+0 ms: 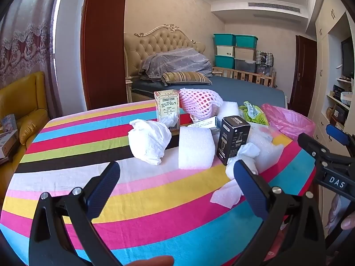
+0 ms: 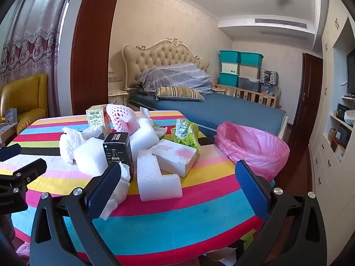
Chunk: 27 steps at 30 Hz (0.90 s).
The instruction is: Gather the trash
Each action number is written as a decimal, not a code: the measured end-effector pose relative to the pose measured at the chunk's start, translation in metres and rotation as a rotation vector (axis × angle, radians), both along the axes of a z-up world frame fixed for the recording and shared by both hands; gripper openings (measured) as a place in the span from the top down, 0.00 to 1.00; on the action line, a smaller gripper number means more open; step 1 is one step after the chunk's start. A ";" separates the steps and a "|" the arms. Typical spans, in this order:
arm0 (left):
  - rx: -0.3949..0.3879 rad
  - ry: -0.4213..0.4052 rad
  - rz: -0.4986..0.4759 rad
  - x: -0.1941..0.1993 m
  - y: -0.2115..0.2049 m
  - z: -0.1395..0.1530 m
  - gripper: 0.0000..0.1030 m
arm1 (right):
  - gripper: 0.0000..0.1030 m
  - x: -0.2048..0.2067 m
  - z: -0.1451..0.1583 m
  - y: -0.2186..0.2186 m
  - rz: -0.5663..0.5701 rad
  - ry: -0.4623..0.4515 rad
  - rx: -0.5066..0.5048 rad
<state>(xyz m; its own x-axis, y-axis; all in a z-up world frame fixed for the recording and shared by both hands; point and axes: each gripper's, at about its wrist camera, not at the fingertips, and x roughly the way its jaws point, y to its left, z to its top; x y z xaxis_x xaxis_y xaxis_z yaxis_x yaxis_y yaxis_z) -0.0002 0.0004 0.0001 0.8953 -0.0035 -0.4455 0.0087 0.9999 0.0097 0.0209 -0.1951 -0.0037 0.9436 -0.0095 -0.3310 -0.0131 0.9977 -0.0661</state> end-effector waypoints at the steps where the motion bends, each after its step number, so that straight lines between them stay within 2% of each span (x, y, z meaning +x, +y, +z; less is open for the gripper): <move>1: -0.001 0.001 0.000 0.000 0.000 0.000 0.04 | 0.06 -0.001 0.000 -0.002 -0.001 -0.004 0.017; 27: -0.006 -0.001 -0.015 -0.001 -0.003 -0.001 0.04 | 0.06 -0.001 0.003 -0.001 0.003 -0.018 0.008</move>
<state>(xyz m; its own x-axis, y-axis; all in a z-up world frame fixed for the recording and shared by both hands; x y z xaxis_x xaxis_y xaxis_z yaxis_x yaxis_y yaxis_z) -0.0009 -0.0022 -0.0012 0.8955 -0.0194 -0.4446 0.0236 0.9997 0.0039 0.0199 -0.1966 -0.0010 0.9494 -0.0040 -0.3140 -0.0151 0.9982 -0.0587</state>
